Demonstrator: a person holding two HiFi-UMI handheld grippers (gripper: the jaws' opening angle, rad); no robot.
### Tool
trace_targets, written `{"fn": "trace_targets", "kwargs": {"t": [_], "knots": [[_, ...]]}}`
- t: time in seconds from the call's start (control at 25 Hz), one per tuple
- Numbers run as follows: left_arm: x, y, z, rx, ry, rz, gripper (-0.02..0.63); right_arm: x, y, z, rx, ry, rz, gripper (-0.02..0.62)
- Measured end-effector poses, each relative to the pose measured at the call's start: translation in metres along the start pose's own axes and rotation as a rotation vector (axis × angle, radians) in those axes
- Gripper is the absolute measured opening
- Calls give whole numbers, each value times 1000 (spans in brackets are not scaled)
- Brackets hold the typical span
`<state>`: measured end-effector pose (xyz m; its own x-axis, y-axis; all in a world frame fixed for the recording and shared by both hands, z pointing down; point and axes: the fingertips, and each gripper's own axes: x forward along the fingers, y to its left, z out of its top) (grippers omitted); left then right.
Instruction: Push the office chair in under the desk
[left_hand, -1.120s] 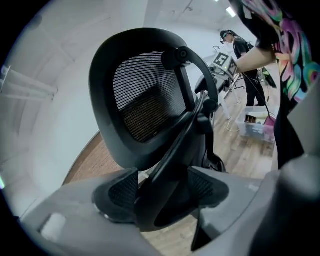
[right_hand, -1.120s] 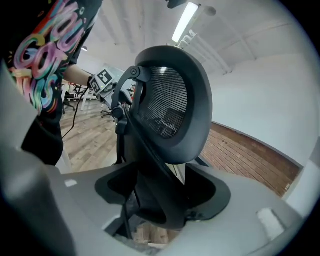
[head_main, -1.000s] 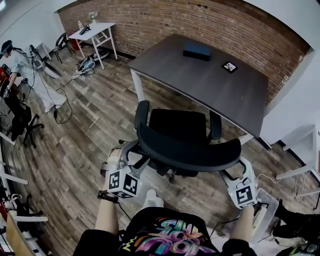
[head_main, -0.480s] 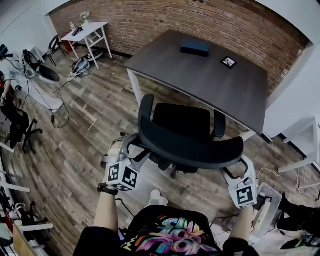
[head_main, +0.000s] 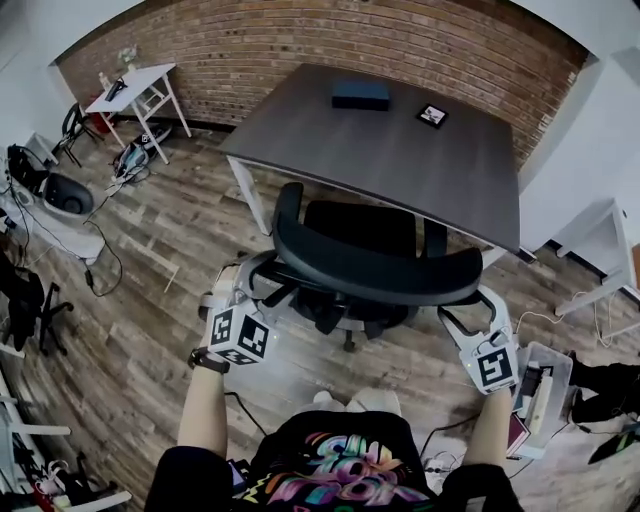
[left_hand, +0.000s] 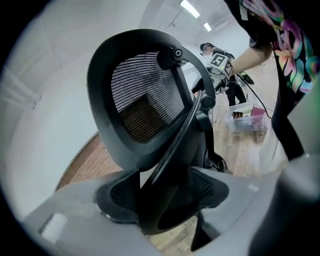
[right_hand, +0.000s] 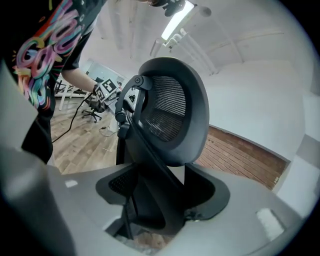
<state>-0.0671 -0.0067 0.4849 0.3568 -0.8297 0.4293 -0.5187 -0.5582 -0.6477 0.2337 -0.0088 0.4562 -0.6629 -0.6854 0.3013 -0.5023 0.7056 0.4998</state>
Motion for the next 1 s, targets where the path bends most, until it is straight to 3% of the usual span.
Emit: {"fn": "trace_targets", "kwargs": {"t": [0.16, 1.0], "knots": [[17, 16, -6, 17, -30, -18, 299, 11, -6, 3, 41, -19, -6, 279], [101, 122, -61, 55, -99, -113, 301, 119, -30, 27, 100, 101, -112, 278]]}}
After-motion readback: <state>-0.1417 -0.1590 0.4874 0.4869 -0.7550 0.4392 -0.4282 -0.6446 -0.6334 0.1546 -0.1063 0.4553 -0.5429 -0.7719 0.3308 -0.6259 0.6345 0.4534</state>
